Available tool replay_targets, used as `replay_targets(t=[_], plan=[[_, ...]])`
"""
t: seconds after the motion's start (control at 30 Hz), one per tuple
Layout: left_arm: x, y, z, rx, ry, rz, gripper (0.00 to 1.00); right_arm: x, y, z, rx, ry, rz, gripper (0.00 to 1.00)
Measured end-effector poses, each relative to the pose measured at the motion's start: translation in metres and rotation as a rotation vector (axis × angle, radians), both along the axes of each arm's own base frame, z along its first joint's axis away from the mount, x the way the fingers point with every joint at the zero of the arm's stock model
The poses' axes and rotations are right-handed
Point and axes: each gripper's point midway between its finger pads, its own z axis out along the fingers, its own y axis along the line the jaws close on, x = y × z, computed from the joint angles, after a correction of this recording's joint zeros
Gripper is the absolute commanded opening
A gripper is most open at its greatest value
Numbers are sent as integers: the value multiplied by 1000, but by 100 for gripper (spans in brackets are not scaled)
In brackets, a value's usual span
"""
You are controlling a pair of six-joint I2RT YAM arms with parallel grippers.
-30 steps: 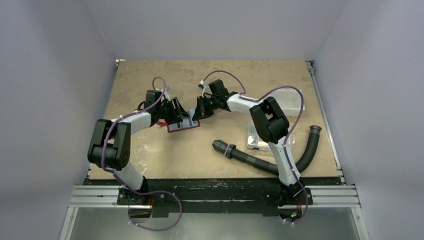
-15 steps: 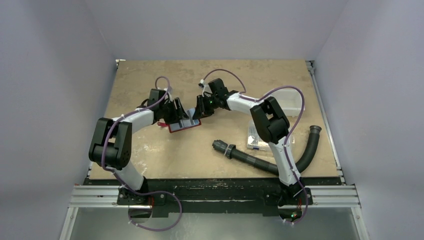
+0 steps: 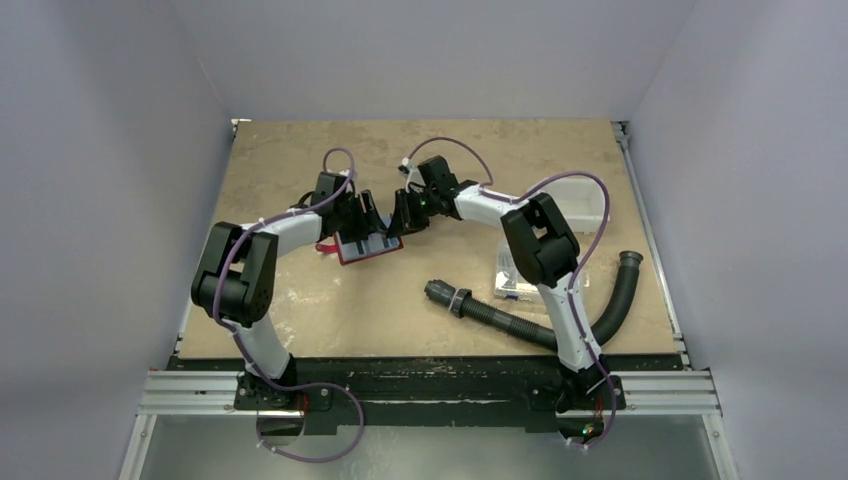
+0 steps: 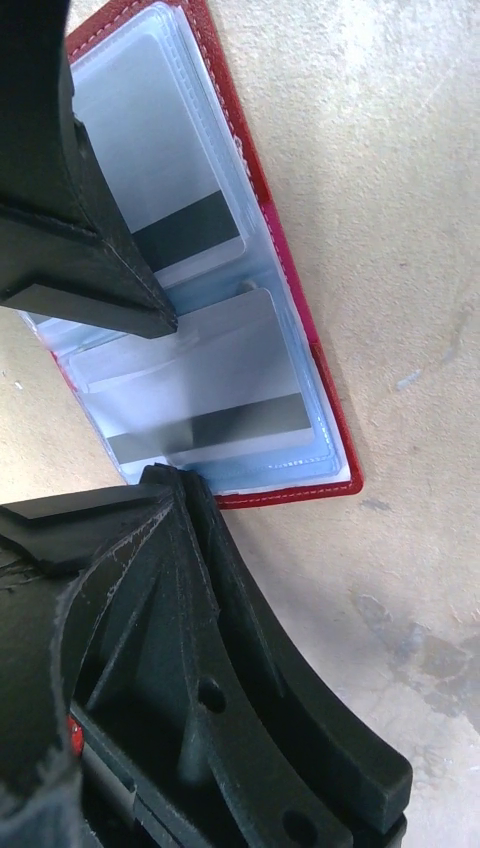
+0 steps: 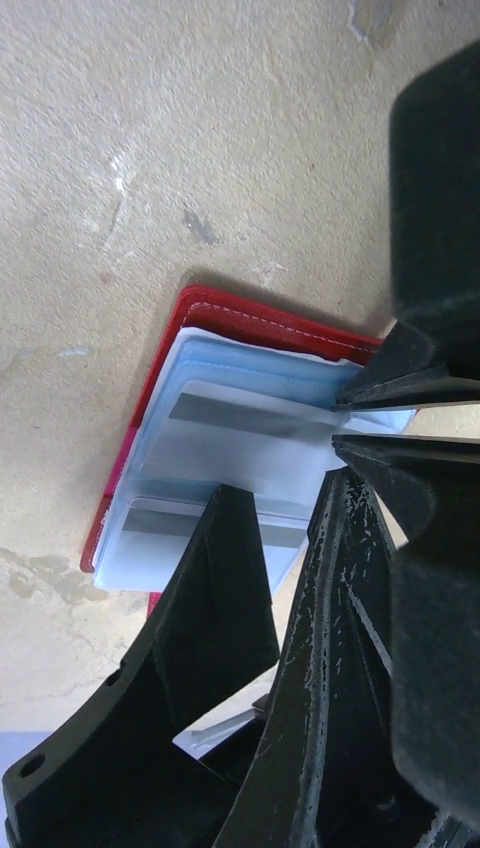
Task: Put the credit cards into the card holder
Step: Insert the credit card into the card holder.
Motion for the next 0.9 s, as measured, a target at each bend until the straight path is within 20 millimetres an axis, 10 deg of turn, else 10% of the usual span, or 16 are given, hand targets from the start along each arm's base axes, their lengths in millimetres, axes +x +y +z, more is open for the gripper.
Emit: replay_targets(t=[0.9], plan=[[-11,-21,27,-219,-94,-58,63,12,-28,6,6,2,-26,42]])
